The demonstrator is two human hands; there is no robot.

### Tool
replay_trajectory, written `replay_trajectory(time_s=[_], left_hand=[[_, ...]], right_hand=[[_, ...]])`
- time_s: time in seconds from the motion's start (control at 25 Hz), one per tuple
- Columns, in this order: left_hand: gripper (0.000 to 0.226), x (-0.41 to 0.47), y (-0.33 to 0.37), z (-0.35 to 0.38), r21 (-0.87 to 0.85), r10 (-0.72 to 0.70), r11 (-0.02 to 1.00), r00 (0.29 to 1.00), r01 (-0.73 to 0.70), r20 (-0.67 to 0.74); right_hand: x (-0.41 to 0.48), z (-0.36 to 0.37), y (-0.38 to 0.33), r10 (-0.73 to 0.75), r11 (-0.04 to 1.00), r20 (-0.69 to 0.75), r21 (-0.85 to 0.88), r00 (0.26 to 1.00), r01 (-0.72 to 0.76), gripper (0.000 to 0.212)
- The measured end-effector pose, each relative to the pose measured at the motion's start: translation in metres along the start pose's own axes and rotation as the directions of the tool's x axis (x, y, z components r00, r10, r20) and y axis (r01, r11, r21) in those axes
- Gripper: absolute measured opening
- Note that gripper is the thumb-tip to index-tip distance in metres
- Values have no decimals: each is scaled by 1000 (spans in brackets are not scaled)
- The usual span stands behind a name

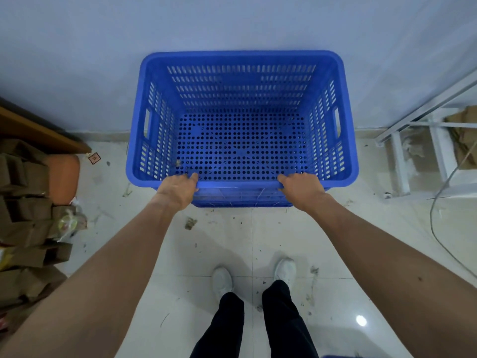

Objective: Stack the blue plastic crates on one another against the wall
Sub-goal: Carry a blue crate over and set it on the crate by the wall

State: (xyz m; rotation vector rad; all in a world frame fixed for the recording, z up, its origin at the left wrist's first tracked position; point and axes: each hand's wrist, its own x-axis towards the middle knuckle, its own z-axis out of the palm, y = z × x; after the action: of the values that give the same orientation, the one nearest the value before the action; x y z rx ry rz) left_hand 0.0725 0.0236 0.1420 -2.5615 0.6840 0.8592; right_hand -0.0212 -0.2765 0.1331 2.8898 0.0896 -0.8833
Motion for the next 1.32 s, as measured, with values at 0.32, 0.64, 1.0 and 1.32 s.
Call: replay_trajectory(time_s=[0.32, 0.64, 1.0, 1.32], left_hand=[[70, -37, 21, -37, -258, -39, 964, 994, 64, 102], [76, -114, 46, -127, -547, -150, 820, 985, 171, 83], [56, -186, 54, -224, -601, -159, 798, 977, 44, -140], [24, -226, 101, -195, -577, 172, 766, 955, -283, -241]], right_hand=[[-36, -17, 12, 16, 977, 27, 212, 999, -22, 42], [-94, -101, 70, 39, 967, 102, 245, 994, -63, 22], [-170, -167, 87, 144, 936, -13, 327, 990, -132, 36], [-278, -129, 48, 386, 818, -34, 475, 922, -325, 40]])
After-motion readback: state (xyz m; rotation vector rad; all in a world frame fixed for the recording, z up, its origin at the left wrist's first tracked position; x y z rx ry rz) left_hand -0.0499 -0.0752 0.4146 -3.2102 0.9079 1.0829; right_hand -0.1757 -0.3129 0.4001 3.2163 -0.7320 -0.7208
